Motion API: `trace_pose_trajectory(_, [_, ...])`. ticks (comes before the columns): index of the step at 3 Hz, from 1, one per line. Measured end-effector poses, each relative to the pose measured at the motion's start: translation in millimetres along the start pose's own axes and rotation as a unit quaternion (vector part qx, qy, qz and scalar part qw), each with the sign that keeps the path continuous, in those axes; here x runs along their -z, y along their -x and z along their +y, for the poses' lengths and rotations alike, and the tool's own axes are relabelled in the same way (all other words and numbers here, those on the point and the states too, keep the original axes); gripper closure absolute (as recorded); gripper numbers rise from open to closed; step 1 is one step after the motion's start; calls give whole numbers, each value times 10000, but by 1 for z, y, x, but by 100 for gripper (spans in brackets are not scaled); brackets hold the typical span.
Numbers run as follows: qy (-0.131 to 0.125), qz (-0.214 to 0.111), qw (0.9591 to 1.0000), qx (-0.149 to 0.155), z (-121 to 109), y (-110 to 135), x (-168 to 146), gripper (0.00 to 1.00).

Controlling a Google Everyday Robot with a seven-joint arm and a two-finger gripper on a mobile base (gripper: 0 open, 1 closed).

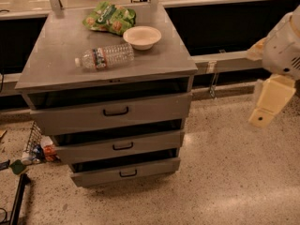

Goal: Open bottom drawer

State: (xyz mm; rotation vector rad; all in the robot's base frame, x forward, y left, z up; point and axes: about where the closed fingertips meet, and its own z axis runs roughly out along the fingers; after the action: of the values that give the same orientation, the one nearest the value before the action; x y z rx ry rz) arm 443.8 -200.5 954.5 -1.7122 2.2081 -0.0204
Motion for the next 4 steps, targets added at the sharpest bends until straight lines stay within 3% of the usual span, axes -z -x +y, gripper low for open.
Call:
trace_pose_trajectory(1, [420, -558, 9976, 7, 10, 22, -73, 0])
trace_pose_trajectory(2, [648, -1066, 9909, 505, -3, 62, -190, 0])
trace_pose_trajectory(3, [904, -1214, 9829, 1046, -8, 85, -288, 0])
trace_pose_trajectory(4, [899, -1173, 9833, 1063, -6, 86, -287, 0])
